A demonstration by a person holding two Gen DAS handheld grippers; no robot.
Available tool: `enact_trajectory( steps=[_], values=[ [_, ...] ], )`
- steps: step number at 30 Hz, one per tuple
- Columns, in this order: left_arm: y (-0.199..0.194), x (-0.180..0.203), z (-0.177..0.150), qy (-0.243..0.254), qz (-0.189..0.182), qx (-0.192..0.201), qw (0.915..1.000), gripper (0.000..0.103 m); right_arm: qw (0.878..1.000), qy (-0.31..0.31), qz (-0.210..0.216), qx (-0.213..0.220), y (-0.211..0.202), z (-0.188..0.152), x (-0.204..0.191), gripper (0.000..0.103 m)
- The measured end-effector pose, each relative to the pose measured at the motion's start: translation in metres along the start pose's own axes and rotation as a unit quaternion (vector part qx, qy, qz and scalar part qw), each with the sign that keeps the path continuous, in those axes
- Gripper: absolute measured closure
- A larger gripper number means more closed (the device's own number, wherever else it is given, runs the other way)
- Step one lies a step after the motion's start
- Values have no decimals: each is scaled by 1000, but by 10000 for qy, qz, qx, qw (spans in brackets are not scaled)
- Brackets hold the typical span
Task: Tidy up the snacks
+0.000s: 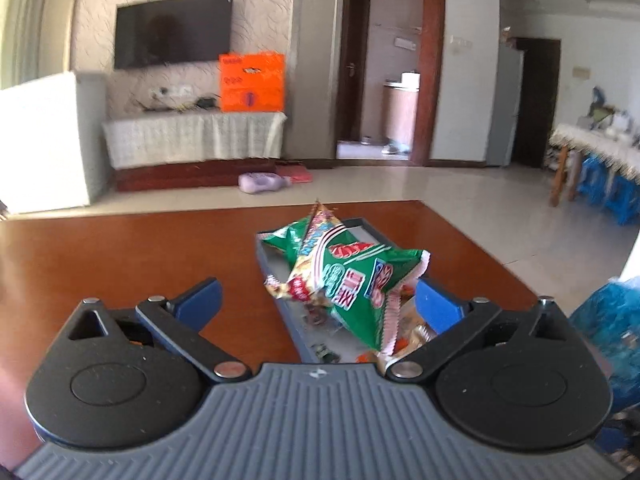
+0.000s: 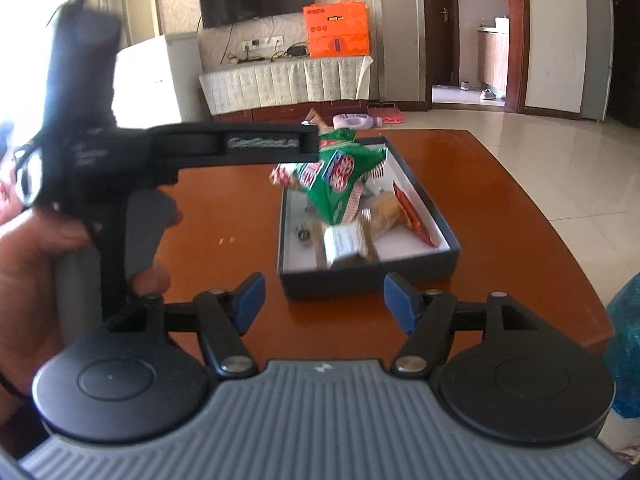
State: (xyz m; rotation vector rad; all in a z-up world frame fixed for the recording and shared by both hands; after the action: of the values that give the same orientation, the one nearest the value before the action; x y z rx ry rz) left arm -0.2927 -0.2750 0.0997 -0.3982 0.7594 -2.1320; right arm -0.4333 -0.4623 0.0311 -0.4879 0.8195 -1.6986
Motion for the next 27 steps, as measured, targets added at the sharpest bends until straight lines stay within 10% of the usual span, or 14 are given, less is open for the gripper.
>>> enact_trajectory(
  steps=[6, 13, 27],
  values=[
    [-41, 15, -16, 169, 664, 270, 9973, 0, 9998, 97, -155, -78, -21, -23, 13, 35],
    [-73, 14, -34, 151, -216, 146, 9995, 0, 9992, 252, -34, -303, -13, -40, 21, 35],
    [-79, 29, -48, 212, -136, 55, 9997, 0, 9986, 172, 68, -489, -4, -42, 16, 35]
  ],
)
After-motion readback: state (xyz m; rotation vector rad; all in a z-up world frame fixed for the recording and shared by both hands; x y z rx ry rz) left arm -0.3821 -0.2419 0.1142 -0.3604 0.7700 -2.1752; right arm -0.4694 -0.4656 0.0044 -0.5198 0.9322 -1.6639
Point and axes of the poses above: each gripper's, at about its wrist camera, not at the fingertips, and y roughly the way its jaws point, x to its right, z to its top, the point moved 4 cm from there along y, roughly the way its jaws point, and after that the axes turned 15 degrees about -x, right-handed, at the moved point
